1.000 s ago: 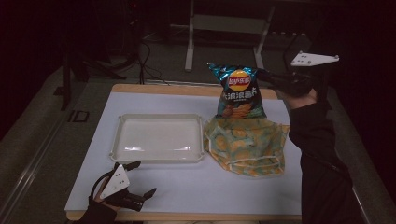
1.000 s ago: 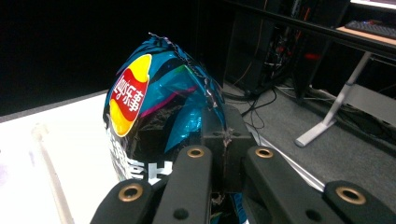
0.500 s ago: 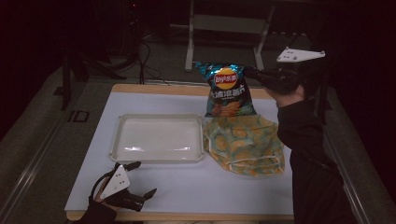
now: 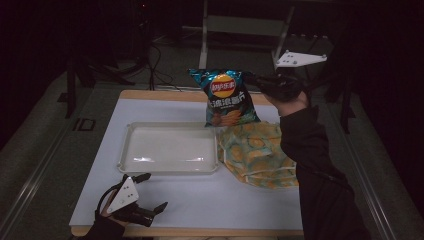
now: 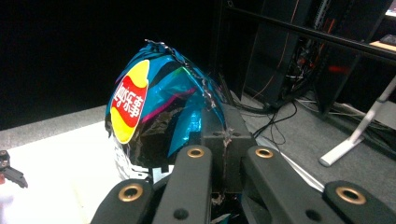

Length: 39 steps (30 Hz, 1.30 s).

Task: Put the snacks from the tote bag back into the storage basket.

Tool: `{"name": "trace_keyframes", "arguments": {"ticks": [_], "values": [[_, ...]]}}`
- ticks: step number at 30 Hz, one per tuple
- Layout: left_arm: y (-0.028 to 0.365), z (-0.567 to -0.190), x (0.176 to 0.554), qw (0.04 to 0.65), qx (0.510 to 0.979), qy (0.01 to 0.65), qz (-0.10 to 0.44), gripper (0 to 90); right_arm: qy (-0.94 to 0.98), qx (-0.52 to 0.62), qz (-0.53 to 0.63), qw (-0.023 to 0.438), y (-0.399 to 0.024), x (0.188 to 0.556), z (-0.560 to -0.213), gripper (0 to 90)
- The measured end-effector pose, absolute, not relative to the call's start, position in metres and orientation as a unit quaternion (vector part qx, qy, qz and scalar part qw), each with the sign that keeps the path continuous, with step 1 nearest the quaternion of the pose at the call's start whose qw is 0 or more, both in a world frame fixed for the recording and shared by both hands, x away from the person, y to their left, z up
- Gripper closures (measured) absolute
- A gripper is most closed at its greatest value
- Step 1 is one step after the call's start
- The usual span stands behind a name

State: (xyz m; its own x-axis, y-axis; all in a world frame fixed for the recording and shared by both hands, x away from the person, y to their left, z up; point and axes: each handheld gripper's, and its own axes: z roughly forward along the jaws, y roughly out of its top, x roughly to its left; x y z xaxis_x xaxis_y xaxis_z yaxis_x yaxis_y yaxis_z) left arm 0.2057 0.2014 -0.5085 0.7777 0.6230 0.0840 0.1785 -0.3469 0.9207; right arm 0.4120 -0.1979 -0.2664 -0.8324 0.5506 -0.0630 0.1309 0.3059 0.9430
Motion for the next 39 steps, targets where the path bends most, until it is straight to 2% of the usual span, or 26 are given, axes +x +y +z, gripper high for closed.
{"name": "trace_keyframes", "arguments": {"ticks": [13, 39], "values": [[0.201, -0.508, 0.205, 0.513, 0.791, 0.253, 0.218, 0.3, 0.782, 0.210, 0.559, 0.179, -0.154, 0.403, -0.266, 90.0], [0.202, -0.508, 0.204, 0.513, 0.792, 0.248, 0.218, 0.3, 0.775, 0.209, 0.580, 0.141, -0.067, 0.393, -0.293, 90.0]]}}
